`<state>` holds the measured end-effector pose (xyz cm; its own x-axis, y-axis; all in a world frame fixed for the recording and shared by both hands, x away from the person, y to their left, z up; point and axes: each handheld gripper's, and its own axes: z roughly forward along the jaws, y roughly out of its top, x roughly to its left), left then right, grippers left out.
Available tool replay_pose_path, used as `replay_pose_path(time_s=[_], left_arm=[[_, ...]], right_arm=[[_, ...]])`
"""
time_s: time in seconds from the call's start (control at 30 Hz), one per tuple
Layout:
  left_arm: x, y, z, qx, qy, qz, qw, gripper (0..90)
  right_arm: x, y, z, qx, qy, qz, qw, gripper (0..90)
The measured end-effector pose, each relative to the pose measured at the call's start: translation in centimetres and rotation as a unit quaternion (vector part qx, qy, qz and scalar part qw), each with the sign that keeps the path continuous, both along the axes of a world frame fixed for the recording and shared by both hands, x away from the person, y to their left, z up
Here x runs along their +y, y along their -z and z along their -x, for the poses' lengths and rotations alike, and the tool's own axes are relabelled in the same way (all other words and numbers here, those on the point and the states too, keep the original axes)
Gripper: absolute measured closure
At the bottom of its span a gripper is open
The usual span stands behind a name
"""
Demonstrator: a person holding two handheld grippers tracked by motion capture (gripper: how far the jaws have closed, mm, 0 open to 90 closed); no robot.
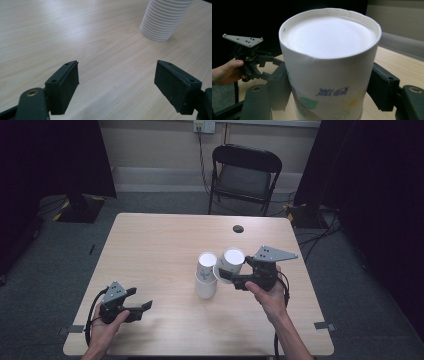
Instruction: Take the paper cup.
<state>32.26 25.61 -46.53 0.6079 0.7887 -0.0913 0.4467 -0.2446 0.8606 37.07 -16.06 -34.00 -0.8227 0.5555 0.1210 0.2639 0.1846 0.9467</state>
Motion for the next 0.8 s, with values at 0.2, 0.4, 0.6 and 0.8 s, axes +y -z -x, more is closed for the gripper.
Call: replay_pose_path(time_s=[0.2, 0.4, 0.6, 0.8], left_arm=[[-1.7, -0.7, 0.8, -0.034, 0.043, 0.009, 0.9984, 23.1], [-3.8, -1.7, 1.4, -0.064, 0.064, 0.009, 0.9959, 23.1], [-5.6, -2.4, 1.8, -0.088, 0.088, -0.002, 0.9923, 25.0], [-7.9, -3.4, 1.6, -0.106, 0.107, -0.006, 0.9887, 28.1]], right_arm=[[-0.3, 1.2, 1.1, 0.03, -0.012, 0.002, 0.9995, 29.3], [-0.5, 2.1, 1.5, 0.055, -0.021, -0.01, 0.9982, 29.6], [-0.8, 2.7, 1.8, 0.072, -0.022, -0.013, 0.9971, 29.7], [-1.1, 3.1, 2.0, 0.093, -0.018, -0.026, 0.9952, 29.8]])
